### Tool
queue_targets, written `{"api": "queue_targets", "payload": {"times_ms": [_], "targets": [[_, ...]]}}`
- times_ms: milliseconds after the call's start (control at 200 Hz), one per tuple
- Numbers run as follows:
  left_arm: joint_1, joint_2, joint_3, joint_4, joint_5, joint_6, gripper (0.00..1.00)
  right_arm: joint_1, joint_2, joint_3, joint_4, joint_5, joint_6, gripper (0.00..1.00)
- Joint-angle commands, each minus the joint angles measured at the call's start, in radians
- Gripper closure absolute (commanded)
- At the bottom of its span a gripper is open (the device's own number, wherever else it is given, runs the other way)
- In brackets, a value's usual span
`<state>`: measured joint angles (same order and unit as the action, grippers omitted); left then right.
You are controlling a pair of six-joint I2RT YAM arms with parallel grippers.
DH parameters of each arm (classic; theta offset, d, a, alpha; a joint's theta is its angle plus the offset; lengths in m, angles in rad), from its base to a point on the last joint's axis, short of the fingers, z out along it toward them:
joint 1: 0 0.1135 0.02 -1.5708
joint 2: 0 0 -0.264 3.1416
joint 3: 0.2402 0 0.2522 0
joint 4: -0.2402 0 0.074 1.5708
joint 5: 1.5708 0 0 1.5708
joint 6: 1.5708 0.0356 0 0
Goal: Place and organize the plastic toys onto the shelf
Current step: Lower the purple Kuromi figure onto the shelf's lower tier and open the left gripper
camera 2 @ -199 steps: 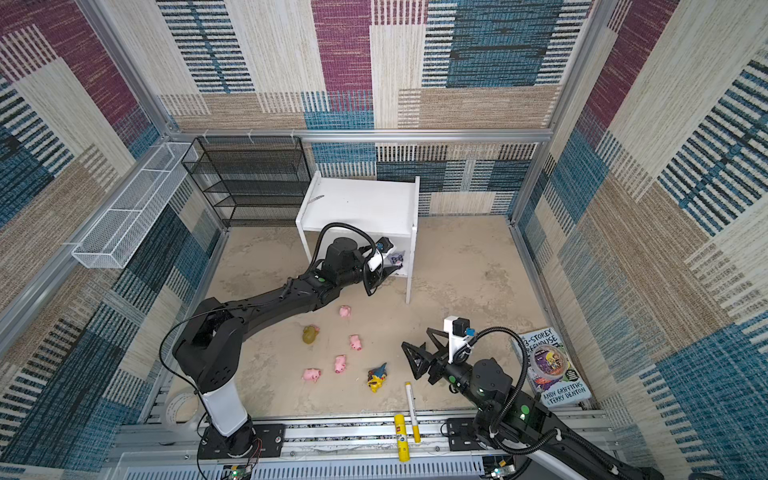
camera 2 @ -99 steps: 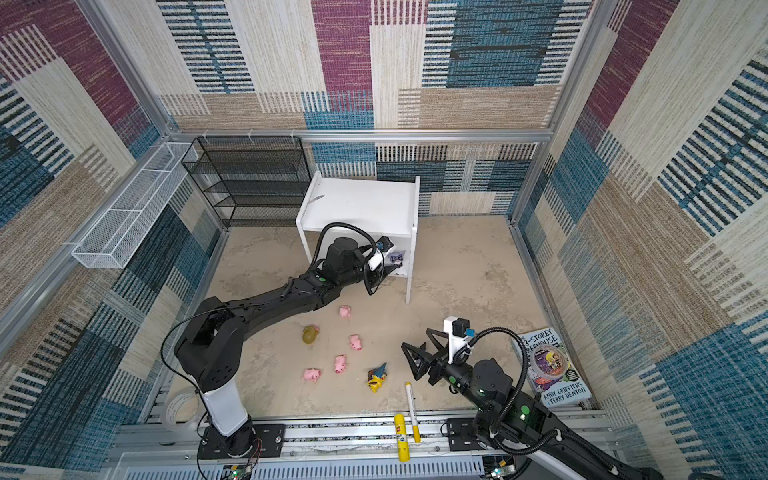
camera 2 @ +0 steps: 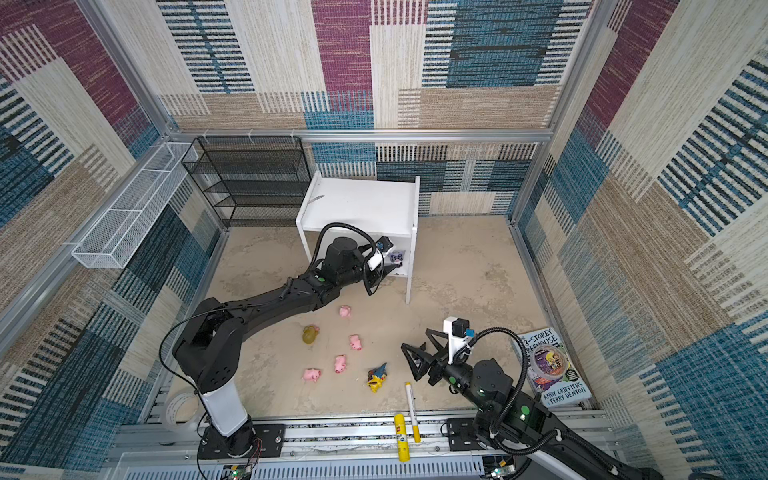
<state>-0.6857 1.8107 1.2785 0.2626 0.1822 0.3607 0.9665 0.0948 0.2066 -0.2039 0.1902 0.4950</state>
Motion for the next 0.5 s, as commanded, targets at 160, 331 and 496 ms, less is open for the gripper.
{"api": "queue_targets", "payload": {"times_ms": [160,331,496], "targets": [[0.001,-0.083,-0.064,0.046,-0.009,0.003,0.37,0.001,0.006,-0.004,0.034,-0.005,-0.006,0.0],[-0.001,-0.185,-0.158,0.043,-0.01,-0.02,0.35,0.001,0.015,0.0,0.035,0.012,-0.002,0.0],[-0.015,-0.332,-0.272,0.006,-0.066,-0.071,0.29,0.001,0.1,0.03,-0.013,0.094,0.055,0.0]]}}
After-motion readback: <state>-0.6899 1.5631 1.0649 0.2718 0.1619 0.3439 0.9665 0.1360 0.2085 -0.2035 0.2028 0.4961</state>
